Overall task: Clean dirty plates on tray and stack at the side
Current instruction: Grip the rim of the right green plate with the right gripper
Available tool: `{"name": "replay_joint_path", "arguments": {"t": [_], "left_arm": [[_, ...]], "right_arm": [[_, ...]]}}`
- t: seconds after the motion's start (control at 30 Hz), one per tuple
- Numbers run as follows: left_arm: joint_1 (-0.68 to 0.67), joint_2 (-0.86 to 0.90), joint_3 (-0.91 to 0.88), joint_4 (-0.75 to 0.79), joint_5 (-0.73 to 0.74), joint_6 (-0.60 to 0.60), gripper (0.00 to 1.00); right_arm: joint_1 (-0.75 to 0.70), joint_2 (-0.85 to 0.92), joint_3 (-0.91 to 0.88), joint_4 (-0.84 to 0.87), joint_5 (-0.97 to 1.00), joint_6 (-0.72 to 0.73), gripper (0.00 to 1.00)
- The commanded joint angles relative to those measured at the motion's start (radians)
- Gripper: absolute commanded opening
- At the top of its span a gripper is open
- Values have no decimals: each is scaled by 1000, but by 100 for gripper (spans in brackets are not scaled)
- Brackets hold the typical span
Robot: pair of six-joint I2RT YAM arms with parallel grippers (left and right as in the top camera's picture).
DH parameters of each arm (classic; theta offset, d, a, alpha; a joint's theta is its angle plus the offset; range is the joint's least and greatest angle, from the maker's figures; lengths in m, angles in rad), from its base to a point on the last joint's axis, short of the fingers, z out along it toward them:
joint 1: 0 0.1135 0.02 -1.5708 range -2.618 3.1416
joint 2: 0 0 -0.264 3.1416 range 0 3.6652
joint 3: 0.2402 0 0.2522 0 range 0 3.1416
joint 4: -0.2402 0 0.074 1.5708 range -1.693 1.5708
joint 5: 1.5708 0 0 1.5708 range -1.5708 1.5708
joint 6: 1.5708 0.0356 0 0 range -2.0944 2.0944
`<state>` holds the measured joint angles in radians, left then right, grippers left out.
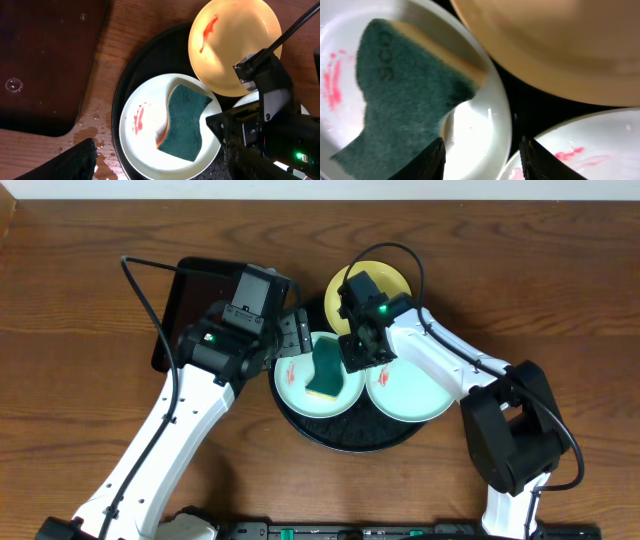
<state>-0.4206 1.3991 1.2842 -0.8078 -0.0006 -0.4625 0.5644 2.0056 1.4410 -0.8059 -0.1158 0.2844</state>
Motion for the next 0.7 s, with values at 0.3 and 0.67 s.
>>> {"name": "replay_joint_path", "arguments": {"t": [0.3,0.67], "left_arm": [[5,6,-2,-3,-11,18,82],[5,6,-2,-3,-11,18,83]], "right_arm": [[7,30,-23,38,66,-65,38],[7,61,-24,39,67,-66,25]]}}
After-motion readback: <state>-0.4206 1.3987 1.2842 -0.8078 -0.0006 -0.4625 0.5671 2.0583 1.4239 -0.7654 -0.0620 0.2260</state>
